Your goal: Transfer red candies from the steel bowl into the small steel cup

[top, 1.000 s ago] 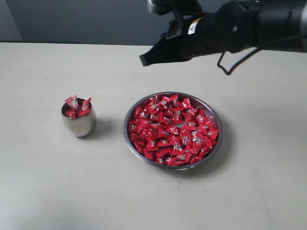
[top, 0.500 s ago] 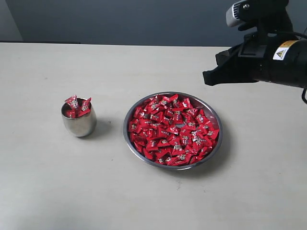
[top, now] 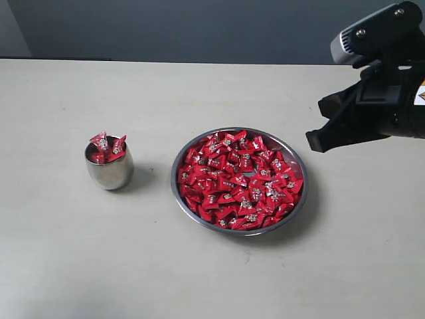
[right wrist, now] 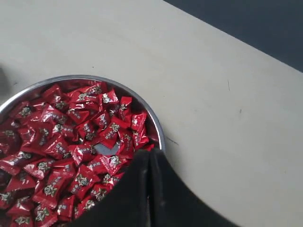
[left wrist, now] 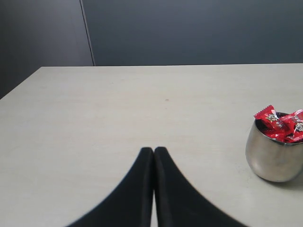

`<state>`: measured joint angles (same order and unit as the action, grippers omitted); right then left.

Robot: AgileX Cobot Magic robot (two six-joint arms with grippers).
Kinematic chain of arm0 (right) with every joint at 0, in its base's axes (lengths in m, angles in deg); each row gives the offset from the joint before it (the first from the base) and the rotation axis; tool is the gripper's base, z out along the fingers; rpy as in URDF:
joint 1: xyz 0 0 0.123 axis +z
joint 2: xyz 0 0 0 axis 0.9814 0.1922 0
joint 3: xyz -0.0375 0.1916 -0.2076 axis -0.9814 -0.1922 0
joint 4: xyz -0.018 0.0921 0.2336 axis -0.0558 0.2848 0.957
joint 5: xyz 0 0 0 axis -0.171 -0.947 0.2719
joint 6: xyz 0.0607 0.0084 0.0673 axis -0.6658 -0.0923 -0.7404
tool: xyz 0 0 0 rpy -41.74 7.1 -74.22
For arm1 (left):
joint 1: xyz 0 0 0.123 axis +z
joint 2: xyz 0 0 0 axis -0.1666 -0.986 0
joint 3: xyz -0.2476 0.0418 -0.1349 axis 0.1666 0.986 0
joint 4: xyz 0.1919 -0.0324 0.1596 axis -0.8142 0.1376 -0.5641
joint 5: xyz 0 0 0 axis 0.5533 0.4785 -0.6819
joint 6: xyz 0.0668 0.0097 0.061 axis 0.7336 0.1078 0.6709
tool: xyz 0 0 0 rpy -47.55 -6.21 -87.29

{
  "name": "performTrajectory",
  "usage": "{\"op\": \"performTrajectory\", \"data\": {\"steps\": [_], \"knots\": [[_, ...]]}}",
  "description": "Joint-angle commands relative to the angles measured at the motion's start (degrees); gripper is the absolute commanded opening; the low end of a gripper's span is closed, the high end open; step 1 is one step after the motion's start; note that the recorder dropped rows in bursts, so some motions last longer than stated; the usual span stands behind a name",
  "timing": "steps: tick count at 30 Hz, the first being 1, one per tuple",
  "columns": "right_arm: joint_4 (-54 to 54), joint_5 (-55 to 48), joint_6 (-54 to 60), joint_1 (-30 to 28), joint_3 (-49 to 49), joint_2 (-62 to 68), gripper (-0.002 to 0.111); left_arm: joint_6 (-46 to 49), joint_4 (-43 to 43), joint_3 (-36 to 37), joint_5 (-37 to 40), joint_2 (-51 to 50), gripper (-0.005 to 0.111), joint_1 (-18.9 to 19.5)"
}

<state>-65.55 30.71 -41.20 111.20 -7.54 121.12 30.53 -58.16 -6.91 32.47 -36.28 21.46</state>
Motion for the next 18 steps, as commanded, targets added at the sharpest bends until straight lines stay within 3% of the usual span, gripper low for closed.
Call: {"op": "performTrajectory", "data": {"steps": [1,12,18], "knots": [[-1.4,0.9,0.3,-0.3,-0.2,-1.4,-0.001,-0.1,-0.1,0.2,-0.1,0.3,0.0,0.1],[-8.1,1.4,-0.8,-0.3,-0.2,-5.8,-0.001,-0.1,-0.1,0.2,-0.1,0.3,0.0,0.1],[-8.1,-0.9,-5.9,-8.1,-0.2,-12.4,-0.001,-0.1,-0.1,0.2,-0.1,0.3,0.0,0.1]]}}
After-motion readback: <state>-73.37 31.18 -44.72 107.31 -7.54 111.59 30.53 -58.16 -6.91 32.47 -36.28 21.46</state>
